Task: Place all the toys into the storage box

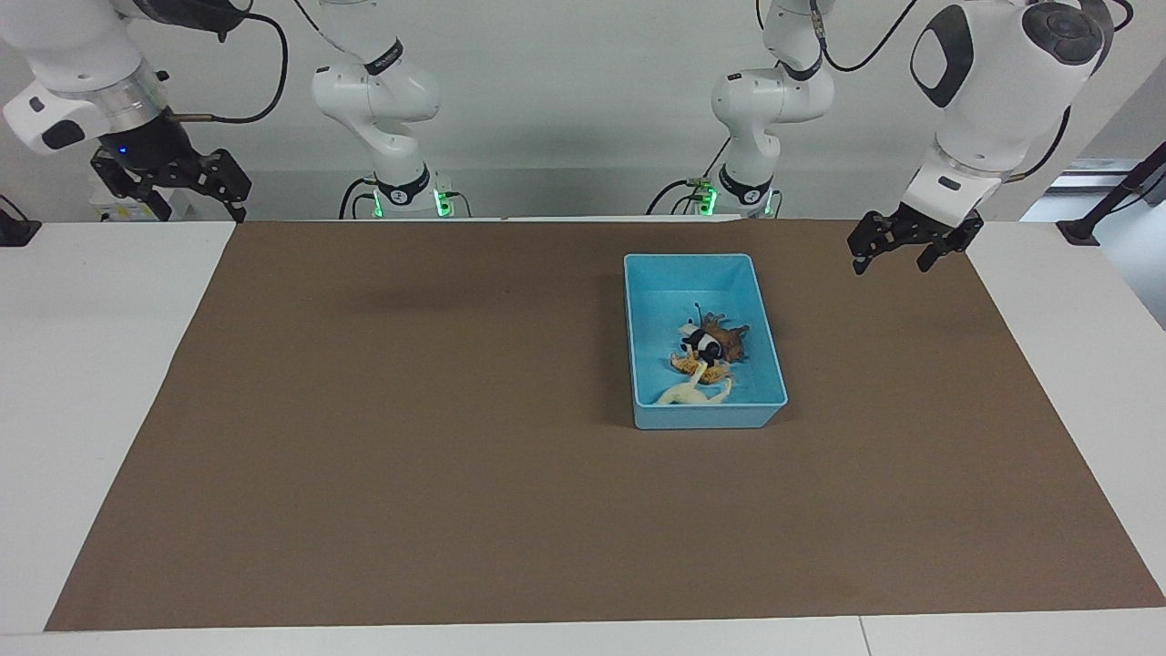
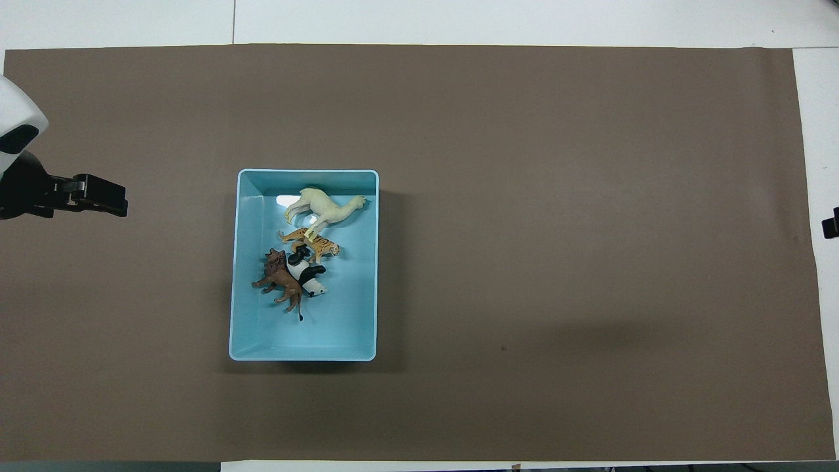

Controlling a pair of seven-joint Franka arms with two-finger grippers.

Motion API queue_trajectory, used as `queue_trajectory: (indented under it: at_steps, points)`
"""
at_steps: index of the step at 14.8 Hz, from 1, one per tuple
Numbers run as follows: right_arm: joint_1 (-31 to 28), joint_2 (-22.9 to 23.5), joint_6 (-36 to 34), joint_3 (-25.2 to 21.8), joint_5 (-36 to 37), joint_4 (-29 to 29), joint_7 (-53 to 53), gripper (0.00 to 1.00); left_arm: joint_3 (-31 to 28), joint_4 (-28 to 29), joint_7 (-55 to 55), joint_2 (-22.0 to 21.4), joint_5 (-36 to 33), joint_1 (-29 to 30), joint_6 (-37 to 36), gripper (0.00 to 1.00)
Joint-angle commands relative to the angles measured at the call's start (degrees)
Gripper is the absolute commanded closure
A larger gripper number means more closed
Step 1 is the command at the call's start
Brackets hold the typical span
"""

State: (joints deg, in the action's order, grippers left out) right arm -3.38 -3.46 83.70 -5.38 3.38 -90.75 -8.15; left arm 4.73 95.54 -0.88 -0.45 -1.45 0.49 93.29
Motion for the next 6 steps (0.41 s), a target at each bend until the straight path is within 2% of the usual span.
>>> queue_trajectory:
  at_steps: [1, 6]
  points:
    - [-1.0, -0.5, 0.3, 1.3, 0.9, -0.6, -0.6, 0.00, -0.1, 0.2, 0.4, -0.3, 0.6, 0.1, -0.5, 0.00]
    - [-1.1, -0.6, 0.3, 1.3, 0.8, -0.5, -1.8, 0.00, -0.1, 0.2, 0.4, -0.3, 0.6, 0.2, -0.5, 0.00]
